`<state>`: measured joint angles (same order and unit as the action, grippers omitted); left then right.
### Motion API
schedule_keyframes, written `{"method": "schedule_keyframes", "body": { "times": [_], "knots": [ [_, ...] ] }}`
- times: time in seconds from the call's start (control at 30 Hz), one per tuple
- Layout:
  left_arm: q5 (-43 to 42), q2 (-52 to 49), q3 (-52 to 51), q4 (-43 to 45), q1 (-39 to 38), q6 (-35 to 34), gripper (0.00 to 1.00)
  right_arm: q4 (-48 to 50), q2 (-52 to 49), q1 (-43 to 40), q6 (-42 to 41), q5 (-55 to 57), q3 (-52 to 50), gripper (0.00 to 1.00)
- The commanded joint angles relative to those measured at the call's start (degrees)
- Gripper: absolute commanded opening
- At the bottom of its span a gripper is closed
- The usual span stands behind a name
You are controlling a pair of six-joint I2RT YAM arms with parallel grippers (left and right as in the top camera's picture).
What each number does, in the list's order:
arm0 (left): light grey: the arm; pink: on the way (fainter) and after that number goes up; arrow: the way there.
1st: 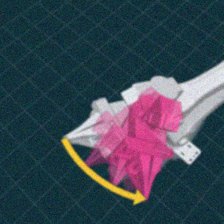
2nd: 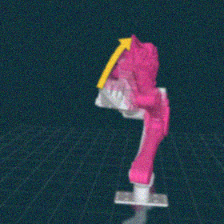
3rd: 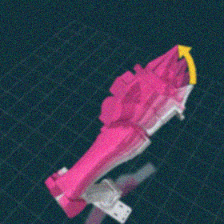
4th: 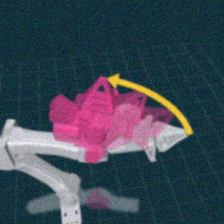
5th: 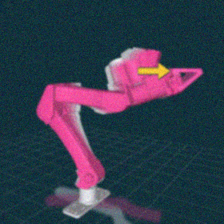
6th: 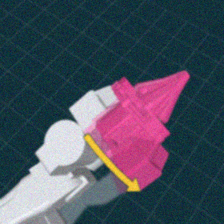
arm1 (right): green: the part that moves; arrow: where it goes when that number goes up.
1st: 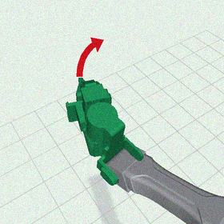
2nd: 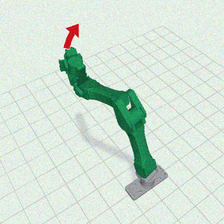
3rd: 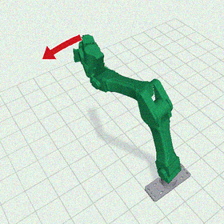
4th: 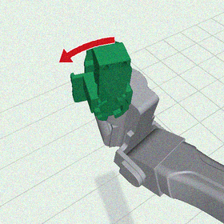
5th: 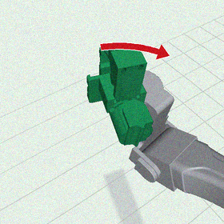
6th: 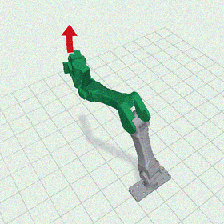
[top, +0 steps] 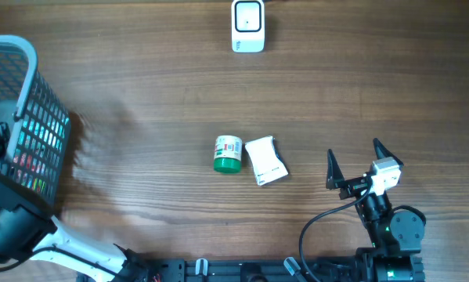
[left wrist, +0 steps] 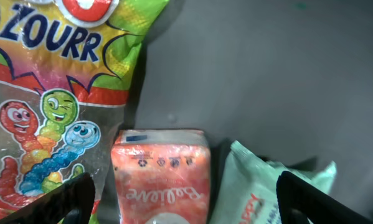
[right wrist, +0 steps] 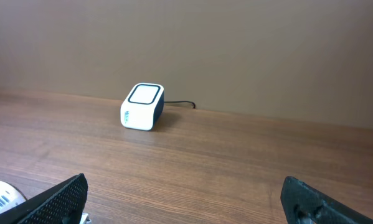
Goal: Scan the item barcode
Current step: 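Grasp the small red-white box in the basket with the left gripper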
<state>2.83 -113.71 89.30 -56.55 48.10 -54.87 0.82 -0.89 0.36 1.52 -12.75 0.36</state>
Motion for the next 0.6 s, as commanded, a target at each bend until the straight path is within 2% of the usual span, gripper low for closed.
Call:
{"method": "schedule_keyframes", "body": {
  "times": [0.0, 0.27, 0.4, 0.5, 0.57],
  "knots": [
    [3.39, -1.9, 0.17, -1.05, -0.26, -4.09, 0.87, 0.15, 0.24, 0.37, -0.39, 0.98, -0.07, 1.0],
    [3.5, -4.2, 0.17, 1.11, -0.26, -4.11, 0.83, 0.13, 0.24, 0.37, -0.39, 1.01, -0.07, 1.0],
    [3.5, -4.57, 0.17, 2.23, -0.26, -4.11, 0.76, 0.13, 0.24, 0.37, -0.39, 1.01, -0.07, 1.0],
    [3.5, -4.59, 0.17, 2.6, -0.26, -4.11, 0.66, 0.13, 0.24, 0.37, -0.39, 1.01, -0.07, 1.0],
    [3.5, -4.59, 0.17, 2.54, -0.33, -4.09, 0.65, 0.13, 0.24, 0.37, -0.39, 1.01, -0.07, 1.0]
  ]
}}
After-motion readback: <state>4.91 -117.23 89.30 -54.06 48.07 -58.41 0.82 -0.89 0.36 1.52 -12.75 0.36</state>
